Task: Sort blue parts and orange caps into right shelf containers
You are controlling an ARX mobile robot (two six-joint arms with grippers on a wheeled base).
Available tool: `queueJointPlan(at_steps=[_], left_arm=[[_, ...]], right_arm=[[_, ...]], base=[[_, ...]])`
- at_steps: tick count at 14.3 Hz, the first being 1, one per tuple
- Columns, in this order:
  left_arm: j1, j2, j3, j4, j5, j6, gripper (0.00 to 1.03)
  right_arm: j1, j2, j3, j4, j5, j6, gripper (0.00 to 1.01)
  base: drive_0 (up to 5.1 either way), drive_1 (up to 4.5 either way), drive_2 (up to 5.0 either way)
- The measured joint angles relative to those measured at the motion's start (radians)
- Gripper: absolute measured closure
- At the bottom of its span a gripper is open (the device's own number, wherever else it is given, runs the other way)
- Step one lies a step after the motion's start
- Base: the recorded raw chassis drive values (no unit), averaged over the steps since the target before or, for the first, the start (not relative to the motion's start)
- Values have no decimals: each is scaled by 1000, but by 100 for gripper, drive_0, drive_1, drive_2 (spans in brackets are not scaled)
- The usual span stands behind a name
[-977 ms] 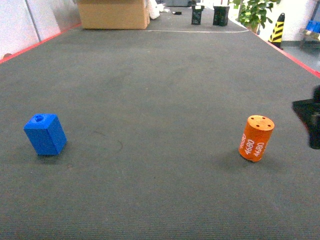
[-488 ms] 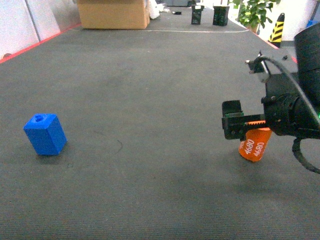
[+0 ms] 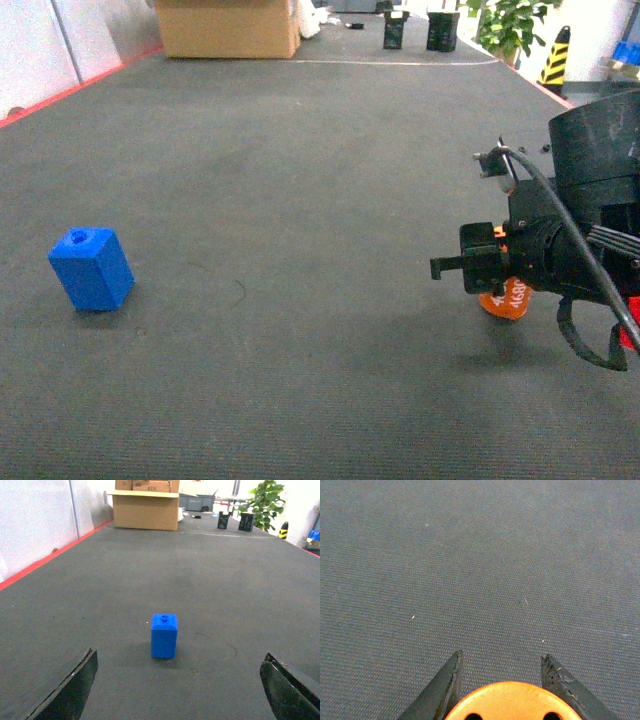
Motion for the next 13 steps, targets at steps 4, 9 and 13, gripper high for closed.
queueJointPlan(at_steps=[4,9,13], left_arm=[[0,0,0,0,0,0,5],[0,0,0,0,0,0,5],[-89,170,84,-154,-222,14,5]], right_arm=[[-19,-258,-224,85,-37,11,59],[-134,-836,-645,-13,-51,-20,59],[-139,-981,-721,-34,-33,-52,59]], base=[[0,0,0],[0,0,0],[0,0,0]])
